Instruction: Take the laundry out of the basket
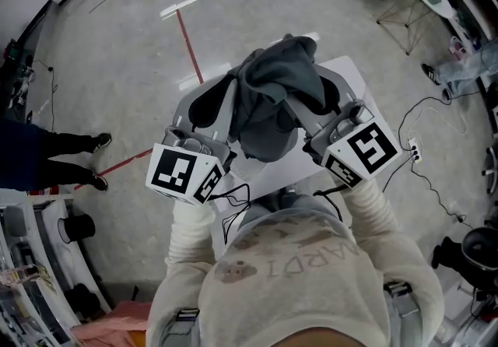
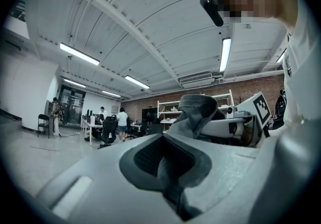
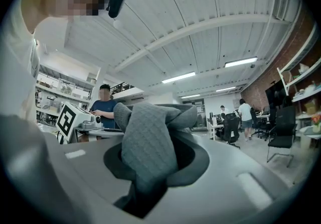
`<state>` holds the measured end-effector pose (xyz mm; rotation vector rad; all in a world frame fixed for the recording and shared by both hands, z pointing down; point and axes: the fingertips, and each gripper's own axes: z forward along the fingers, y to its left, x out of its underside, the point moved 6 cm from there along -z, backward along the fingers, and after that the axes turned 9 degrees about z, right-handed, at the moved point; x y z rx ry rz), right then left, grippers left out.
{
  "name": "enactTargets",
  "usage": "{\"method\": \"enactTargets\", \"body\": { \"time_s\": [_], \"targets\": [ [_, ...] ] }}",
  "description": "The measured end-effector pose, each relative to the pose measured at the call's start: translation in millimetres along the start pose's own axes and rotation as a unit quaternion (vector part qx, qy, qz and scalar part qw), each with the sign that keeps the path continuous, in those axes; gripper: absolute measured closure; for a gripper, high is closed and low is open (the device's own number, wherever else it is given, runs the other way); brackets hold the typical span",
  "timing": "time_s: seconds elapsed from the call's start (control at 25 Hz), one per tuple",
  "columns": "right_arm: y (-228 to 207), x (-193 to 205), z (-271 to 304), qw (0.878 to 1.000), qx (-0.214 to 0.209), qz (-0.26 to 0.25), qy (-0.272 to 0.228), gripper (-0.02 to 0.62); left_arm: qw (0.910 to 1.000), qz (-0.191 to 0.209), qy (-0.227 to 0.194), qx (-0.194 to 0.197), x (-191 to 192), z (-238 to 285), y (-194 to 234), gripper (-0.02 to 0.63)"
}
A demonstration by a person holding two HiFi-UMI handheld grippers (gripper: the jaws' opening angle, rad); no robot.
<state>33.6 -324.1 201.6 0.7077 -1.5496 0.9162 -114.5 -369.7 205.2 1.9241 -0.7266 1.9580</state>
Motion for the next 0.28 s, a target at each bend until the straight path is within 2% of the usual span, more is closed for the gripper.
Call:
{"method": "enactTargets", "body": {
  "time_s": [0.28],
  "targets": [
    [-1.8, -3.5, -0.4, 1.0, 0.003, 0.0, -0.003, 0.474, 1.0, -0.003, -0.004, 0.001, -4.0, 0.1, -0.5, 0.606]
  ]
}}
